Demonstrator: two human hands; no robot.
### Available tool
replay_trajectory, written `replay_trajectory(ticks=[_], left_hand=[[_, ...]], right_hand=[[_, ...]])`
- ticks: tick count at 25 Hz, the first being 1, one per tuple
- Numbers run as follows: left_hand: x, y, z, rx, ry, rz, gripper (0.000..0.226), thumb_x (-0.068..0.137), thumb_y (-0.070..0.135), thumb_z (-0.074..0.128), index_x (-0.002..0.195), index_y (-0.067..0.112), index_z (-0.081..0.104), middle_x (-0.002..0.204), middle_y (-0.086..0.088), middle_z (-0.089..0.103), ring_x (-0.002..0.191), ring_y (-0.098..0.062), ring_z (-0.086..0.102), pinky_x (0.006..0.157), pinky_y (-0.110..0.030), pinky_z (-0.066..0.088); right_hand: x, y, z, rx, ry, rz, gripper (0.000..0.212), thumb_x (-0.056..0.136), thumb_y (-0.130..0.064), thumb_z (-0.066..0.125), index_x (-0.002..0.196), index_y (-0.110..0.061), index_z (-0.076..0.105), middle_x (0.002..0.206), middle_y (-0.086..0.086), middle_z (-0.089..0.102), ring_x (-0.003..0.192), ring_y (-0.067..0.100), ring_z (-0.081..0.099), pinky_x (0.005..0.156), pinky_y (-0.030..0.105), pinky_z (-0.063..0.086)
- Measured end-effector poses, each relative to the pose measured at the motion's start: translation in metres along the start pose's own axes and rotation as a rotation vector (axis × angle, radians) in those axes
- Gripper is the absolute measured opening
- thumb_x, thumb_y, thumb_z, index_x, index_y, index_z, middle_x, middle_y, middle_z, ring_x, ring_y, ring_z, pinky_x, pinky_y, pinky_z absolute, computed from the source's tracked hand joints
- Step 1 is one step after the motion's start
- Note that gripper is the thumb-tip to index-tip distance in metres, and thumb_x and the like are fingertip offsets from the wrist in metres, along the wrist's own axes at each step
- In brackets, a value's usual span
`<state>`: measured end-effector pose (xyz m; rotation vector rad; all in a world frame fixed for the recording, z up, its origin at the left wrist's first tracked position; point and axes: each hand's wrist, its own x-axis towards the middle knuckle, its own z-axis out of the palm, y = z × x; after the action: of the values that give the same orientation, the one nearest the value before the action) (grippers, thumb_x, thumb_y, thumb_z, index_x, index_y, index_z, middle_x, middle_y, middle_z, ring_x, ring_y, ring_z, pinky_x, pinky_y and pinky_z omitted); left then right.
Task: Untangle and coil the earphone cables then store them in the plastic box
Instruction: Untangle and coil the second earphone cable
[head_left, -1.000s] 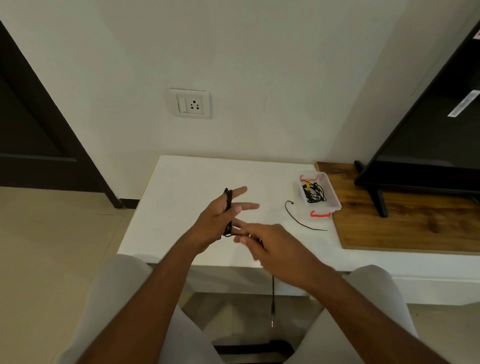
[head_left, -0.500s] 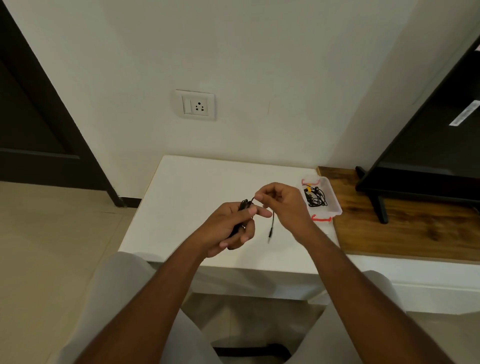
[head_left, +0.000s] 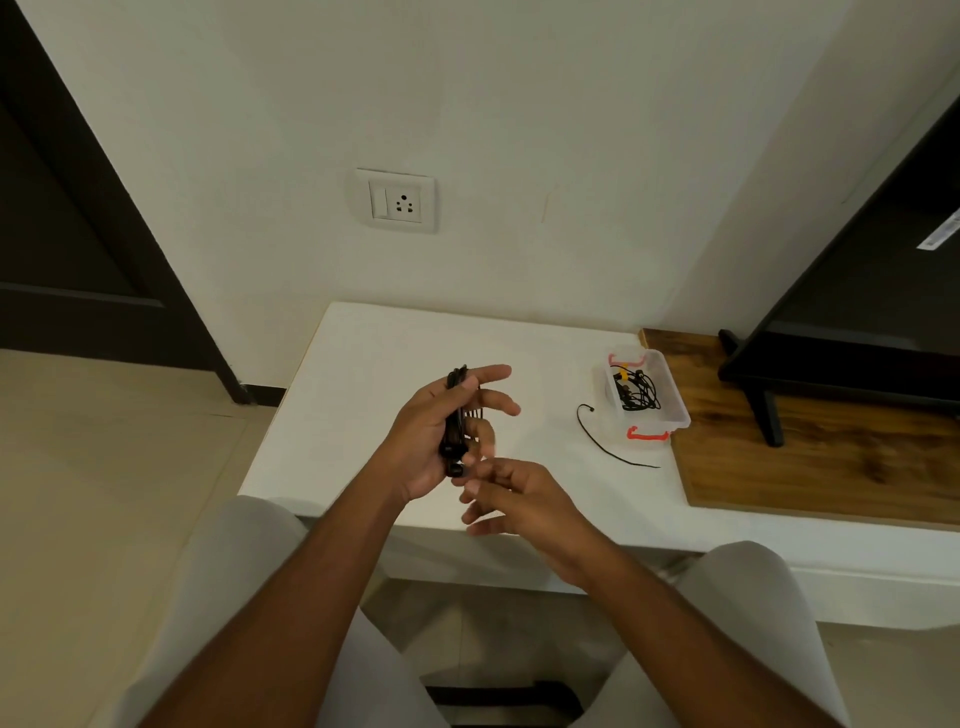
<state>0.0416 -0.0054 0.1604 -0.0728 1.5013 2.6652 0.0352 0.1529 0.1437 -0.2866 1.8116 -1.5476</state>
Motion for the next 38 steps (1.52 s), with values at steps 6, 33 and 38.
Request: replay_trajectory(ticks=[6,33,38], left_hand=[[-0.003,0.003,-0.003,0.028,-0.09,-0.061,0.032,0.097,0.025,0.044,0.109,0.007,0.068,0.064,-0.007,0.058,0.027,-0.01,0.032,0.039,-0.021,0.017],[-0.001,0.002,0.001,-0.255,0.011,-0.028,0.061,0.088,0.063,0.032,0.045,0.02,0.036,0.038,0.006,0.031,0.021,-0.001,0.022,0.03,-0.018,0.008],[-0.001,-0.001,0.004,-0.224,0.083,-0.008,0.06,0.09,0.061,0.033,0.047,0.019,0.031,0.04,0.004,0.029,0.023,-0.004,0.021,0.03,-0.017,0.016]], right_hand=[[0.007,0.007,-0.012,-0.224,0.465,-0.247,0.025,0.092,-0.017,0.063,0.111,-0.032,0.058,0.111,-0.008,0.061,0.099,0.013,0.061,0.079,0.026,0.052],[0.0,-0.013,0.021,0.903,0.107,0.081,0.03,0.099,-0.013,0.054,0.121,0.004,0.063,0.11,0.016,0.068,0.104,0.026,0.066,0.099,0.04,0.052],[-0.002,-0.01,0.021,0.886,0.182,0.058,0.025,0.095,-0.011,0.059,0.114,0.003,0.067,0.103,0.014,0.072,0.101,0.026,0.069,0.091,0.036,0.056]])
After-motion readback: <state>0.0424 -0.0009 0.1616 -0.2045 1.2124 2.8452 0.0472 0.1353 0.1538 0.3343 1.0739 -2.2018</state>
